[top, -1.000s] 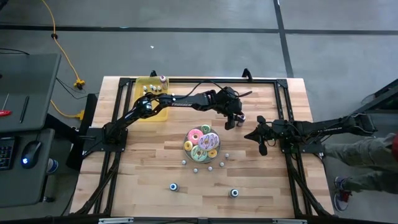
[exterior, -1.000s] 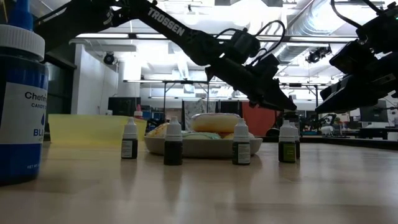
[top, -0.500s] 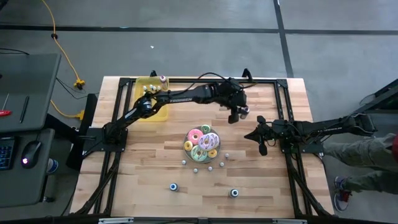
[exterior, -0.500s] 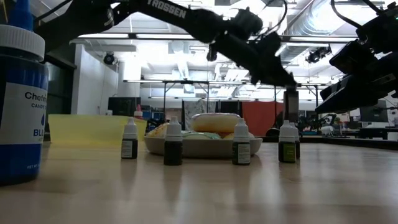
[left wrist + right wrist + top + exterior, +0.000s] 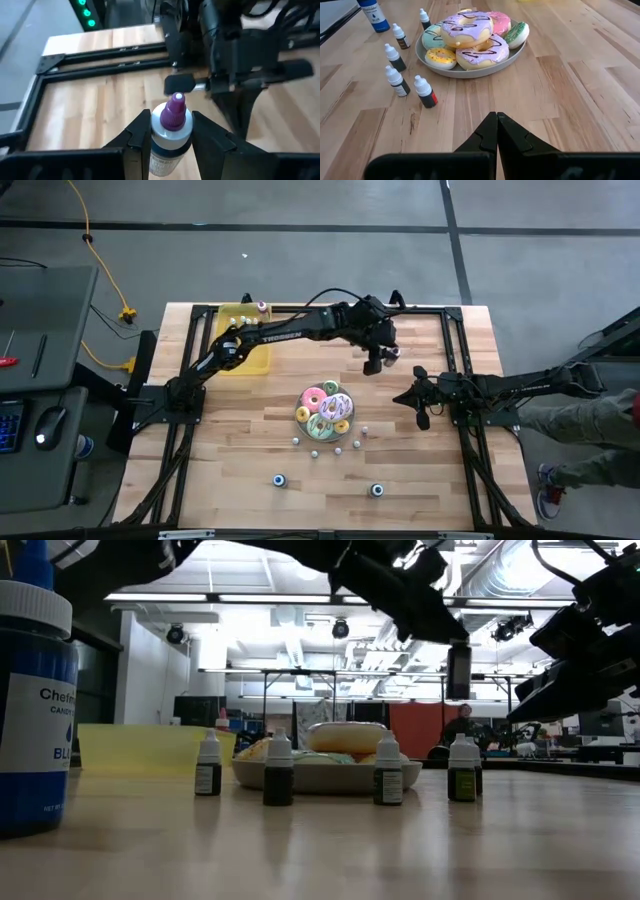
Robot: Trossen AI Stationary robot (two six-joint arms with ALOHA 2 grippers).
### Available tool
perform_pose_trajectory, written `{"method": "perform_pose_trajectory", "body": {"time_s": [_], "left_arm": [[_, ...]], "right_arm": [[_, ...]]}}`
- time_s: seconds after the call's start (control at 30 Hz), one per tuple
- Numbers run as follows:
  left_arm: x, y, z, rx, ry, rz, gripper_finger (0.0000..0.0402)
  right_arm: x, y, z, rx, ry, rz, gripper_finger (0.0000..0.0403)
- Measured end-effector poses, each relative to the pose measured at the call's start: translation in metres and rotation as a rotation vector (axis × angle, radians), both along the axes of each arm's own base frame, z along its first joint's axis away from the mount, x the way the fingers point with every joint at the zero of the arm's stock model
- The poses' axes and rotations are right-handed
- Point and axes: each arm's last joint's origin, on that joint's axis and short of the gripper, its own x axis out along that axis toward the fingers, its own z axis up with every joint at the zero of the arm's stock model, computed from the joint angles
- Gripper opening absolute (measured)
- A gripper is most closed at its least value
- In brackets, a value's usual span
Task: Pick & Place food coloring
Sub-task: Put the large violet food coloring bottle into the yellow bin
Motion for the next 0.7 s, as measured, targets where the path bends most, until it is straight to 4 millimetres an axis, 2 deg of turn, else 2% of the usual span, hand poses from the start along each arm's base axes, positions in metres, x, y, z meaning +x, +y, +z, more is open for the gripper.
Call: {"method": "perform_pose_trajectory", "body": {"time_s": [0.17,0.47,0.7], "left_arm": [[-0.014,-0.004,0.011,0.075,0.078,-0.008,0.0097],[-0.038,-0.001,0.025,0.077,0.193,-0.007,0.0097],[-0.064,0.004,0.05,0.103,0.19,0.015,0.0097]], "right_arm": [[0.0,0.0,0.0,0.0,-0.003,-0.001,0.0],[0.0,0.0,0.0,0.0,-0.003,0.0,0.0],[0.0,0.0,0.0,0.0,0.001,0.0,0.0]]}}
